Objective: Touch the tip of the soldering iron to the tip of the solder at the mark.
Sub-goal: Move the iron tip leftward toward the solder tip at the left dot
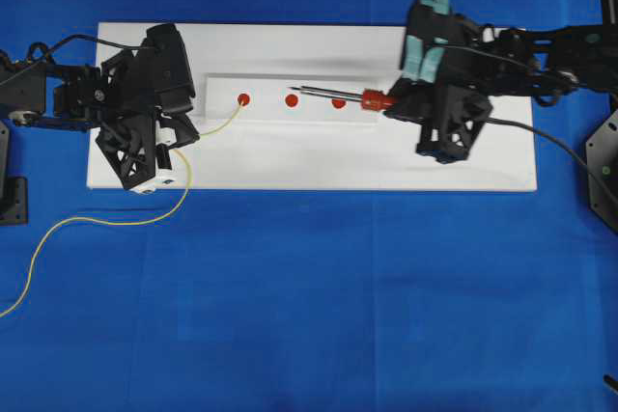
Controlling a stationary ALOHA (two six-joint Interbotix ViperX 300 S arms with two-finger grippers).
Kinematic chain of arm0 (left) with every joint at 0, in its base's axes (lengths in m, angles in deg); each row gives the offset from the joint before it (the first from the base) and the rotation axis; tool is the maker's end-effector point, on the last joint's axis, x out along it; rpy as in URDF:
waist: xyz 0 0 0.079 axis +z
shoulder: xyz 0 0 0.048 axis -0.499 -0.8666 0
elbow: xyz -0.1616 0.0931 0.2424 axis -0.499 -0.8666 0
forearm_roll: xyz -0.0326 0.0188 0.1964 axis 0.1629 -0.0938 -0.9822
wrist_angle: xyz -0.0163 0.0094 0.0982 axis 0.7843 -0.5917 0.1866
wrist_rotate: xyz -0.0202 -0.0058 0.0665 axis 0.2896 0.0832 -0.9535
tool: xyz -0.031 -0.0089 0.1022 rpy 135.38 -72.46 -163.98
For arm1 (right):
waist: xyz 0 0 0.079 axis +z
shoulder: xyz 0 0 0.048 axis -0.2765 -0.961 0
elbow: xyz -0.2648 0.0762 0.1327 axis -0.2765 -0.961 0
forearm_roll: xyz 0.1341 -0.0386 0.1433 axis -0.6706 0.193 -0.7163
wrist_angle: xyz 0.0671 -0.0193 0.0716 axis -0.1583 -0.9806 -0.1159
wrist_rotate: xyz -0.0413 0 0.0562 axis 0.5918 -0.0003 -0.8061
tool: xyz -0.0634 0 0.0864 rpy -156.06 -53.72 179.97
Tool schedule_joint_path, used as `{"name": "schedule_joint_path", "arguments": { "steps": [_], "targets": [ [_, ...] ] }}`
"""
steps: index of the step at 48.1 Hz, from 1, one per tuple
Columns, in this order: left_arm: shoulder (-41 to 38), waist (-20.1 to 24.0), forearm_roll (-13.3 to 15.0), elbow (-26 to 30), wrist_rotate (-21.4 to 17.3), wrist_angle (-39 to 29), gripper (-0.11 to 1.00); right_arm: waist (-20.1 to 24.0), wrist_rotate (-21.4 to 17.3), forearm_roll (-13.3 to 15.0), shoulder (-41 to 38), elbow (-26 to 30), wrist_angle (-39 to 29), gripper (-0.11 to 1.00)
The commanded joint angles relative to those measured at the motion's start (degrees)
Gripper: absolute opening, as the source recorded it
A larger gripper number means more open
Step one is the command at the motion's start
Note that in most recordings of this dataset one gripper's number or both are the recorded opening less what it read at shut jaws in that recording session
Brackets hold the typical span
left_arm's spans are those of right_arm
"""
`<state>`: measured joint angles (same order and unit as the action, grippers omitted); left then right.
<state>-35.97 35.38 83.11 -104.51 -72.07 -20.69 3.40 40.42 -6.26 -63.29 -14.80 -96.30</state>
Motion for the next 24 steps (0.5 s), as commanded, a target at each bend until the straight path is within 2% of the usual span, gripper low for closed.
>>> {"name": "schedule_joint_path", "arguments": {
  "steps": [1,13,24],
  "targets": [
    [0.4,-0.2,0.1,0.5,0.1,0.4,0.03,-0.2,0.1,0.4,-1.3,3.9,-1.2,0.06],
    [0.5,-0.2,0.1,0.4,0.0,0.0,0.03,-0.2,-0.2,3.3,-8.4,12.2,-6.4,0.06],
    [0.6,-0.2,0.0,0.4,0.0,-0.1,0.03,-0.2,-0.3,4.4,-13.2,16.3,-8.3,0.06]
  ]
}}
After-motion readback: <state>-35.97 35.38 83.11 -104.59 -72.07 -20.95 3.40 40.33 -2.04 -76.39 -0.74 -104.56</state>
